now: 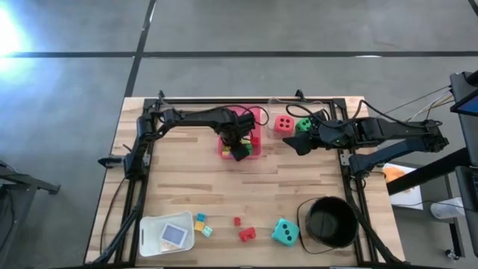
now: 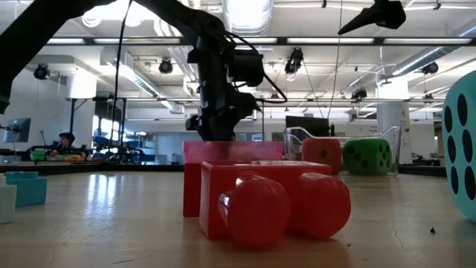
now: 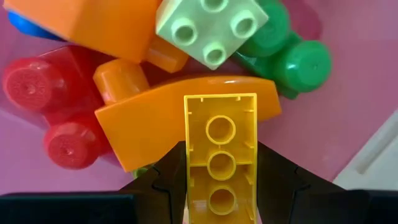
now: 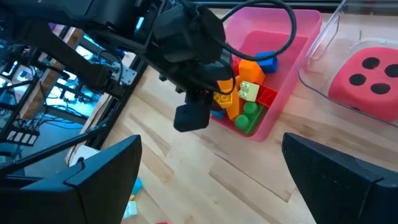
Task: Pick & Place Toys
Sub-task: Put the yellow game piece into the red bin, then put the blue dice into the transparent bin
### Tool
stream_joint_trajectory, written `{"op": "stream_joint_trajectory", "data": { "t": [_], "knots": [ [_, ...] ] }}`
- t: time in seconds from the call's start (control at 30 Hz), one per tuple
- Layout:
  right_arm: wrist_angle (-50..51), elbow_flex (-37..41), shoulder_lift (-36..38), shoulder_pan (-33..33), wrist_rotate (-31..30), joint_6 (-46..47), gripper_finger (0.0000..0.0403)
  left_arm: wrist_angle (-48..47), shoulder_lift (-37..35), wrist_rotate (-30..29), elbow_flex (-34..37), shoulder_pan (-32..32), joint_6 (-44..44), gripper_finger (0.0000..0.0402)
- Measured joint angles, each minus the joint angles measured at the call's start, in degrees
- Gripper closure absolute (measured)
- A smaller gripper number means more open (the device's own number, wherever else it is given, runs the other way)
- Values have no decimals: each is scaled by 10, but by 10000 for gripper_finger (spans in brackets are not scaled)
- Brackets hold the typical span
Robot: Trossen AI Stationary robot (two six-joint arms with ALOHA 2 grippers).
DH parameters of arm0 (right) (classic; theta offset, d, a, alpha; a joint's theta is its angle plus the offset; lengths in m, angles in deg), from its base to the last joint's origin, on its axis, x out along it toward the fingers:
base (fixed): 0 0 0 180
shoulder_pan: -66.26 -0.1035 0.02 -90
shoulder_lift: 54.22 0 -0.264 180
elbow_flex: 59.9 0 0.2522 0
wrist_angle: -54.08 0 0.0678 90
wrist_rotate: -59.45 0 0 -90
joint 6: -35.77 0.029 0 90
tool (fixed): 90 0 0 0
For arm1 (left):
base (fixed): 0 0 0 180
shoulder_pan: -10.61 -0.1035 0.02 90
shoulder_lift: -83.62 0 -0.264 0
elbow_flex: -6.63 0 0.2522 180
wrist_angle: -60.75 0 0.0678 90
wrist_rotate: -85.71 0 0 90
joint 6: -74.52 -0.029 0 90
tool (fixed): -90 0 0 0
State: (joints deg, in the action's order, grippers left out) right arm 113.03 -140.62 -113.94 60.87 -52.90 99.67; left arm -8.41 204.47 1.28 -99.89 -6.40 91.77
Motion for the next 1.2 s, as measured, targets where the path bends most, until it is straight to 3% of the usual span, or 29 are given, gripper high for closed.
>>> {"op": "stream_joint_trajectory", "data": {
  "t": [0.47, 0.9, 1.03, 1.2],
  "knots": [
    [-2, 0, 0, 0, 1, 2, 21, 25, 0, -17, 5, 0, 6, 261],
    [-2, 0, 0, 0, 2, 1, 21, -10, 1, -6, -4, -1, -4, 51],
    [-2, 0, 0, 0, 9, -7, 21, -25, -3, -1, -18, -1, -4, 22],
    [-4, 0, 0, 0, 43, -34, 21, -23, -31, 2, -34, 0, -3, 15]
  ]
}}
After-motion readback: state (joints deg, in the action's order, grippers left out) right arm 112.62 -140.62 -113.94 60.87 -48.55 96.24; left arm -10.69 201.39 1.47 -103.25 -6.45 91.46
